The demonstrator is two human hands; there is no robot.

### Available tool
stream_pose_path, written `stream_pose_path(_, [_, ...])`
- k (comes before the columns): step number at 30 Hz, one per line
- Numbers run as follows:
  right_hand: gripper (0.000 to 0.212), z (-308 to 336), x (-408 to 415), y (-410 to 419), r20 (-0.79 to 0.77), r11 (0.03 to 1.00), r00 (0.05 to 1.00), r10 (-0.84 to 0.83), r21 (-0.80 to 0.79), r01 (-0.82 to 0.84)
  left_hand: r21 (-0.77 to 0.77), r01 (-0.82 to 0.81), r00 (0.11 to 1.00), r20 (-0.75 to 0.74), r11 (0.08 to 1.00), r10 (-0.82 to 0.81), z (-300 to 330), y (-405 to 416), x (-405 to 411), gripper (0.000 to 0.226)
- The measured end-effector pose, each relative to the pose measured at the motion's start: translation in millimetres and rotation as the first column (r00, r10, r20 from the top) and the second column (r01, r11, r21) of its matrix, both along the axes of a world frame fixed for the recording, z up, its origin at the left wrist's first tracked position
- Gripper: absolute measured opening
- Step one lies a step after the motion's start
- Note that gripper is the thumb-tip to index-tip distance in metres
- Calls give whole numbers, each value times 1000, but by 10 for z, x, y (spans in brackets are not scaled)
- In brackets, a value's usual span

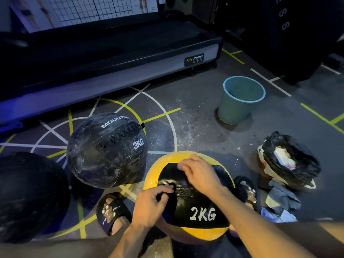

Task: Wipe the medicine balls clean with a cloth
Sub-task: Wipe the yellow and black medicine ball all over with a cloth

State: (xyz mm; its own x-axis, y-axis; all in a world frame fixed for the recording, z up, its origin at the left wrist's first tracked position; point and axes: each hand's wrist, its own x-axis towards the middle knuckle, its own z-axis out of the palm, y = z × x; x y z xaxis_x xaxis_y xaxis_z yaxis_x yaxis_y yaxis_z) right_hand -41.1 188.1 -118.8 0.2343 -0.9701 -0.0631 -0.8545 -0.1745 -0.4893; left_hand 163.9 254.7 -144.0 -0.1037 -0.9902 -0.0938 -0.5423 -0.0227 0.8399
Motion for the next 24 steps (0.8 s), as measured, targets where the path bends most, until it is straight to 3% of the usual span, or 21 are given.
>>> stream_pose_path(2, [27,-11,-285,-70,-31,986,986,-162,35,163,8,2,1000,-23,1000,-2,3,20,-30,39])
stream_pose_path(4, [26,-27,-345,-108,-65,975,975,-213,48,216,19,12,1000,-25,1000,-11,12,29,-60,38])
stream_pose_path(8, [29,48,299,-73,16,997,999,46,67,-47,31,18,999,26,999,-19,22,23,-37,37])
stream_pose_path(11, [31,69,636,-119,-86,964,964,250,112,-240,38,11,997,77,999,-14,19,22,0,37])
stream_pose_path(16, [24,89,415,-429,-211,993,976,-58,87,78,62,-8,999,-35,998,10,36,33,-44,40])
stream_pose_path(21, [26,145,634,-253,-118,963,976,181,223,-151,59,-9,998,61,998,5,20,-12,12,42])
stream_pose_path(24, [26,145,350,-390,-120,978,990,-70,189,92,60,-3,1000,-9,998,4,21,17,-18,39])
